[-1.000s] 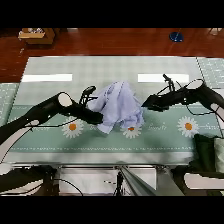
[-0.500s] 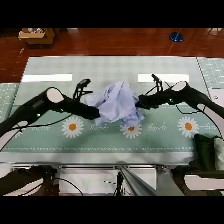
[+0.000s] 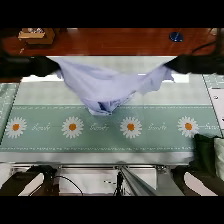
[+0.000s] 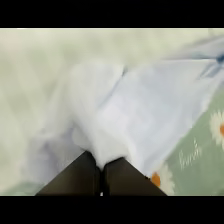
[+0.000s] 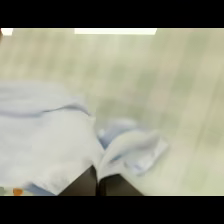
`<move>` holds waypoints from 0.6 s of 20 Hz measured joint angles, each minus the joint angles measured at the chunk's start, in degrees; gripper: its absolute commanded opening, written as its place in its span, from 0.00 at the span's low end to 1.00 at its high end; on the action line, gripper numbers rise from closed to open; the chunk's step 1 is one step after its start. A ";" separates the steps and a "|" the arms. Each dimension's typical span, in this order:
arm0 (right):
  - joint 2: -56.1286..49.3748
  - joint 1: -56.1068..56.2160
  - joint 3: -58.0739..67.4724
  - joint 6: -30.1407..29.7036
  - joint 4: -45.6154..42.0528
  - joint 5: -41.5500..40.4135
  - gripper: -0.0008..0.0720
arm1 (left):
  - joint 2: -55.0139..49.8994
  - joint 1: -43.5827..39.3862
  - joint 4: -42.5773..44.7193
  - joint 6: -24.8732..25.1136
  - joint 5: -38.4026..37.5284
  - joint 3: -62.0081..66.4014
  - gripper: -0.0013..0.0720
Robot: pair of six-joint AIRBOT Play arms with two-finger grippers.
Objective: Fold the shirts.
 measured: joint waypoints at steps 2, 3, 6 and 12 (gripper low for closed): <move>4.15 -1.75 5.35 1.51 -0.04 0.57 0.04 | 2.16 2.67 -0.02 0.13 -1.49 7.30 0.04; 5.86 -2.47 8.26 2.56 -0.17 0.68 0.04 | 2.93 3.58 -0.07 0.13 -1.99 11.26 0.04; 9.31 -3.58 16.87 5.51 -0.37 1.07 0.04 | 4.22 4.92 -0.15 0.11 -3.89 21.99 0.04; 11.37 -4.20 34.42 11.34 -2.60 2.78 0.04 | 6.56 5.68 1.33 -2.71 -11.21 37.13 0.04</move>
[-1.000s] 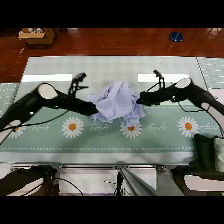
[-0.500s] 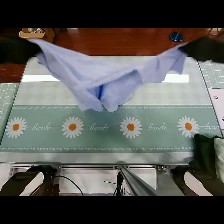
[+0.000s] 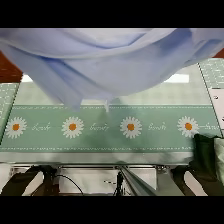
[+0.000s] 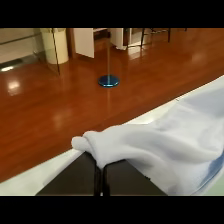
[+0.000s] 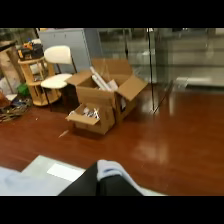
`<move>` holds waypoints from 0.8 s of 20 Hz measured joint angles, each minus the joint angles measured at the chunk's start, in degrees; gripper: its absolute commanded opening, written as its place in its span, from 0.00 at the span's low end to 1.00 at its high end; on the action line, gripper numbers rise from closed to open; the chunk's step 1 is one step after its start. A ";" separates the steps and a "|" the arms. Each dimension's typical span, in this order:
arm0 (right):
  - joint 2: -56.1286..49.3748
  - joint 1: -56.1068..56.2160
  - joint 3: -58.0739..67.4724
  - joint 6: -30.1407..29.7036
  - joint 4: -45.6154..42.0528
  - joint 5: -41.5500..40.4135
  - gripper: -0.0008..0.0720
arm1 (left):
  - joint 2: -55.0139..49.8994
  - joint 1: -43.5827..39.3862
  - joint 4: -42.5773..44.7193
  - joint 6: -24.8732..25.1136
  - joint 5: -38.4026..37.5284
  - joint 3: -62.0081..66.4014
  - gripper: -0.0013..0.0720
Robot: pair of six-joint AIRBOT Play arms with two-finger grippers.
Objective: Fold the shirts.
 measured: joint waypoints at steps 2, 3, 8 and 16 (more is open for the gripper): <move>0.26 -0.07 5.01 1.86 -3.32 2.86 0.04 | 1.60 0.04 1.92 -2.54 -3.96 2.29 0.04; 0.50 -0.07 7.08 2.73 -5.66 4.81 0.04 | 2.49 0.07 3.56 -4.09 -6.38 3.02 0.04; 2.67 -0.07 11.45 4.94 -15.34 7.32 0.03 | 5.92 0.07 8.11 -10.84 -17.35 4.55 0.04; -4.52 -0.07 12.17 5.25 -19.04 12.66 0.03 | 6.51 0.07 8.70 -16.72 -24.83 -0.66 0.04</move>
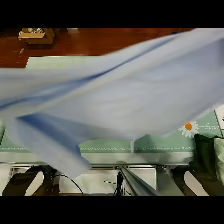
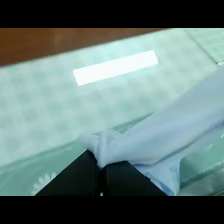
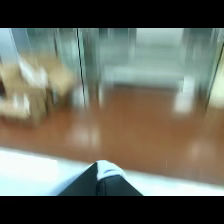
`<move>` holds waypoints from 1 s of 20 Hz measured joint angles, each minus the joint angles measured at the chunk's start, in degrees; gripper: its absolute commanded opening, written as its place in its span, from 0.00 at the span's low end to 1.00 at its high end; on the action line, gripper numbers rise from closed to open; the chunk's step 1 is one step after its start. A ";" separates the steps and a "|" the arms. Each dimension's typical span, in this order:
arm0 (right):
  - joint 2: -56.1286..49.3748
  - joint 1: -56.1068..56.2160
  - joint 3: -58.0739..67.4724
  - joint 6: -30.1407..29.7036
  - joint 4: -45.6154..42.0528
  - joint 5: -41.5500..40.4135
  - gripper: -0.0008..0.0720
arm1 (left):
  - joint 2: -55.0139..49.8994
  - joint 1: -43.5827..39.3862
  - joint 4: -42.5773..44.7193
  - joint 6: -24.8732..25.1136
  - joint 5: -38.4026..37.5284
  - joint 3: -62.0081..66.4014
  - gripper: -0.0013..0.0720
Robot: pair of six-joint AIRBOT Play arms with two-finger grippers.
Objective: Fold the shirts.
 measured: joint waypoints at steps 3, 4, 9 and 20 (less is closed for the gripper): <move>-9.33 0.46 -0.85 -1.05 -0.92 3.32 0.03 | -1.36 0.00 1.14 0.81 -0.46 -9.07 0.04; -13.14 1.05 -1.07 -1.29 -1.07 3.23 0.03 | -2.14 0.00 1.40 1.64 -0.11 -12.35 0.04; -31.28 6.80 -1.46 -2.47 -1.75 -0.13 0.04 | -10.01 0.04 2.36 8.00 8.28 -28.76 0.04; -52.37 12.68 -3.37 -2.69 -1.64 -9.88 0.21 | -39.17 0.04 2.05 15.93 23.98 -38.40 0.19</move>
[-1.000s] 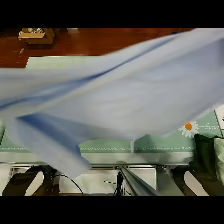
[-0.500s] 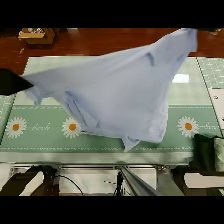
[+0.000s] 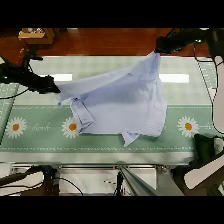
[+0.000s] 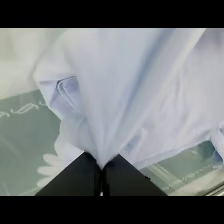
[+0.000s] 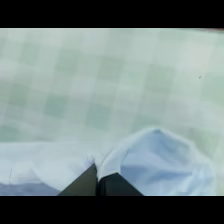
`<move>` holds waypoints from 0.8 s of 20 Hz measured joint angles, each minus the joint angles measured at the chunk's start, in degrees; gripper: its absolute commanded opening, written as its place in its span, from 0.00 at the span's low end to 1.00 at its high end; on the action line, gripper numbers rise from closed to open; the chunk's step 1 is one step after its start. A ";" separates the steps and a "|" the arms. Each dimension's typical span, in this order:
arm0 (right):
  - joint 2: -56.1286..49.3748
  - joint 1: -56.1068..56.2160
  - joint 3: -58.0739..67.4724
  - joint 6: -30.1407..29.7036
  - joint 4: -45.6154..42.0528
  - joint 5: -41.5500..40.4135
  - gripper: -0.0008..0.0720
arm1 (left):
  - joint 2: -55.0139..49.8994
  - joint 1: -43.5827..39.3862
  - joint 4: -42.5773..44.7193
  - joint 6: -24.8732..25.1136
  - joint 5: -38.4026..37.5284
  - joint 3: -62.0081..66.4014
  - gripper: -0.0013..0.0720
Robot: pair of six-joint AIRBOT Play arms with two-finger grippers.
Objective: Fold the shirts.
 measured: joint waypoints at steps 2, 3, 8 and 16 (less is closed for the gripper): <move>-0.63 0.11 -0.79 0.17 0.00 0.24 0.48 | -2.99 0.07 0.00 0.09 1.18 0.24 0.66; -0.44 -0.02 -1.03 0.13 0.11 0.61 0.48 | -4.02 0.28 -0.04 0.20 1.57 0.72 0.77; 5.07 -3.32 -1.57 -2.69 -4.85 7.98 0.52 | -5.46 5.20 4.48 -0.63 -3.87 7.50 0.77; 10.56 -15.63 -15.89 -2.80 -3.58 22.05 0.63 | -1.16 9.14 6.56 -4.83 -10.91 2.73 0.89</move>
